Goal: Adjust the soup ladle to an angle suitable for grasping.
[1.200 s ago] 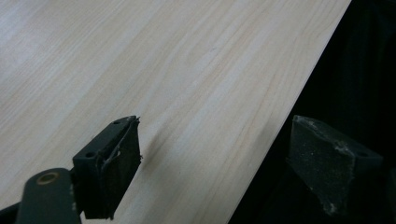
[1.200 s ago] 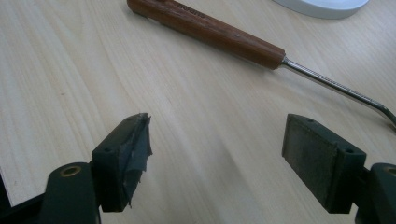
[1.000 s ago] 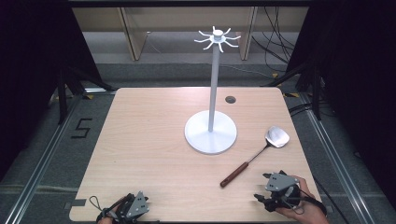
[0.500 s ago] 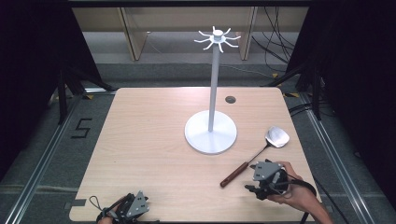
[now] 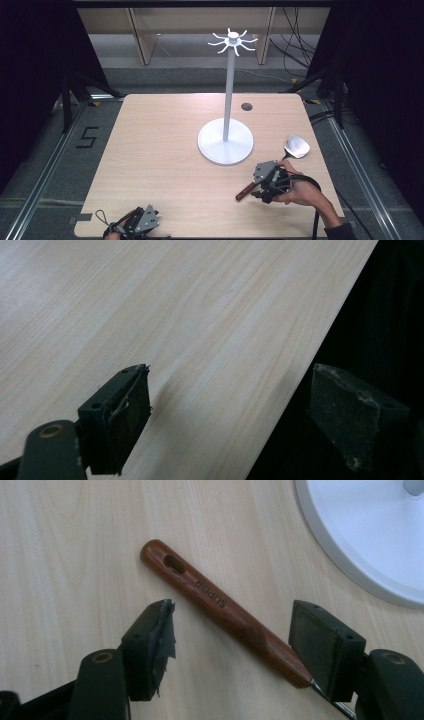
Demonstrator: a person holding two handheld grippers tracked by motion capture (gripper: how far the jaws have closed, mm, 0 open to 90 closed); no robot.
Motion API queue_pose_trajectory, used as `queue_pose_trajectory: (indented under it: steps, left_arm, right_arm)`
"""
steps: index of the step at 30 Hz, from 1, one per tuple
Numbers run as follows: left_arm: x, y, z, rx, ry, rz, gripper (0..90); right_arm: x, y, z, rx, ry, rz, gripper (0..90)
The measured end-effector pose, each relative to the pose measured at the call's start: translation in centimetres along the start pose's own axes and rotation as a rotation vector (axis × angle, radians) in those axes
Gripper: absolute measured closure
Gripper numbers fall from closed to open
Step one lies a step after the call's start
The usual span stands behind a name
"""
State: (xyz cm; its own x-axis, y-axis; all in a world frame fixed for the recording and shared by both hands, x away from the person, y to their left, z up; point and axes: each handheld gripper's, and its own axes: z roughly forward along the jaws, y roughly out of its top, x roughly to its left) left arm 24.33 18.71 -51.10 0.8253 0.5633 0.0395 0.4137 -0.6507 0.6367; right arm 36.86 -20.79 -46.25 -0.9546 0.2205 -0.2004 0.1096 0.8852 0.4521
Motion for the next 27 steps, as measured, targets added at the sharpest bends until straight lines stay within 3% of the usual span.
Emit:
queue_pose_trajectory:
  steps: [2,3,4,5,8,9,10,11,13,14,15,17,18,23,24,27]
  left_arm:
    - [0.0,0.0,0.0,-0.003,-0.002,0.001,16.2]
    - [0.0,0.0,0.0,-0.003,-0.002,0.001,16.2]
    - [0.0,0.0,0.0,-0.001,-0.001,0.002,16.2]
    - [0.0,0.0,0.0,-0.001,-0.001,0.002,16.2]
    - [0.0,0.1,0.0,-0.001,-0.004,0.003,16.2]
    - [0.0,0.1,-0.1,0.000,-0.004,0.005,16.2]
    - [0.0,0.0,0.0,0.000,-0.002,0.005,16.2]
    - [0.0,0.0,0.0,0.001,-0.004,0.004,16.2]
    - [-0.1,0.0,0.0,0.002,-0.002,0.002,16.2]
    - [-0.1,0.0,0.0,0.002,-0.001,0.002,16.2]
    - [0.0,0.0,0.0,0.001,-0.003,0.004,16.2]
    - [0.0,0.0,0.0,0.000,-0.004,0.005,16.2]
    - [-0.1,0.0,-0.1,0.001,-0.001,0.005,16.2]
    - [0.0,0.0,0.0,0.000,-0.003,0.008,16.2]
    - [0.0,0.0,0.0,0.000,-0.002,0.005,16.2]
    - [-0.1,0.0,-0.1,0.000,-0.004,0.007,16.2]
  right_arm:
    - [-0.2,0.1,0.6,0.030,0.015,0.017,39.2]
    - [-0.3,0.2,0.9,0.029,0.025,-0.031,39.1]
    - [0.0,0.2,1.1,0.057,0.044,0.007,39.1]
    - [-0.2,0.2,1.4,0.047,0.064,-0.038,39.0]
    - [-0.1,0.3,1.7,0.077,0.057,-0.005,38.8]
    - [-0.3,0.3,1.9,0.072,0.066,-0.025,38.7]
    - [-0.3,0.3,2.0,0.079,0.060,-0.007,38.7]
    - [-0.7,0.4,2.4,0.088,0.071,-0.034,38.3]
    - [-0.7,0.3,2.5,0.100,0.074,-0.009,38.2]
    - [-0.9,0.4,2.7,0.102,0.075,-0.030,38.3]
    - [-0.9,0.5,2.8,0.117,0.076,0.011,37.8]
    - [-1.1,0.7,2.9,0.118,0.082,-0.041,39.3]
    - [-0.9,0.7,2.7,0.136,0.077,-0.003,39.8]
    - [-0.9,1.0,2.9,0.158,0.066,-0.020,41.0]
    - [-1.1,1.2,2.8,0.185,0.062,-0.057,42.7]
    - [-1.2,1.4,2.9,0.209,0.077,-0.020,45.1]
